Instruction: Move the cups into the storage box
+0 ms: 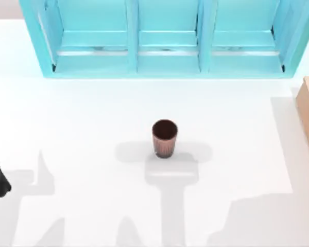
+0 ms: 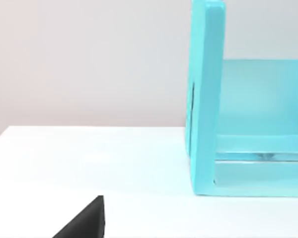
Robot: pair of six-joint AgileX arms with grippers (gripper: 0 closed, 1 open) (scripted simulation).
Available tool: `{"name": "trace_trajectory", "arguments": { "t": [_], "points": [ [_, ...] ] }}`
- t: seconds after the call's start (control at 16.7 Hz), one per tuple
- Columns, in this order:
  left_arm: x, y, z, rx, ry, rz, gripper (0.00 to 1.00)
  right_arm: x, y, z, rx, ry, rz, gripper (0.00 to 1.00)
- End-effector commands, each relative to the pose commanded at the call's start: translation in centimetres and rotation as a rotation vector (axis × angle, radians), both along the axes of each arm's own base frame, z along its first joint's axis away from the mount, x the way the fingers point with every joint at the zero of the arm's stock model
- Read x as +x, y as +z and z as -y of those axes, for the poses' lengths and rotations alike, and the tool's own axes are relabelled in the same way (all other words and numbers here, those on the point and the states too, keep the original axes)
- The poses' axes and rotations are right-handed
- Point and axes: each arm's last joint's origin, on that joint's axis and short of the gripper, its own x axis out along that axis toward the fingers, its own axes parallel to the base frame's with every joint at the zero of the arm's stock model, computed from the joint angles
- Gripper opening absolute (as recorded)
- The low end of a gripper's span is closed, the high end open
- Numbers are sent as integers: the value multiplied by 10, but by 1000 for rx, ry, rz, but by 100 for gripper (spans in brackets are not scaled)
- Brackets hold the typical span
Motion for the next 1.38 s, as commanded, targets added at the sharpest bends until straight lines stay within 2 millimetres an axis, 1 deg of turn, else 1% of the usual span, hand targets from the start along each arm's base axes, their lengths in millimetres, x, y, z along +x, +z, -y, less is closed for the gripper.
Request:
{"name": "trace_trajectory", "arguments": {
  "t": [0.24,0.36,0.54,1.32,1.38],
  "points": [
    [0,0,0,0,0,0,100,-1,-29,1,0,0,-2,0],
    [0,0,0,0,0,0,100,-2,-34,1,1,-1,-3,0],
    [0,0,0,0,0,0,100,-2,-34,1,1,-1,-3,0],
    [0,0,0,0,0,0,100,-2,-34,1,1,-1,-3,98],
    [0,0,0,0,0,0,100,-2,-34,1,1,-1,-3,100]
  ]
}}
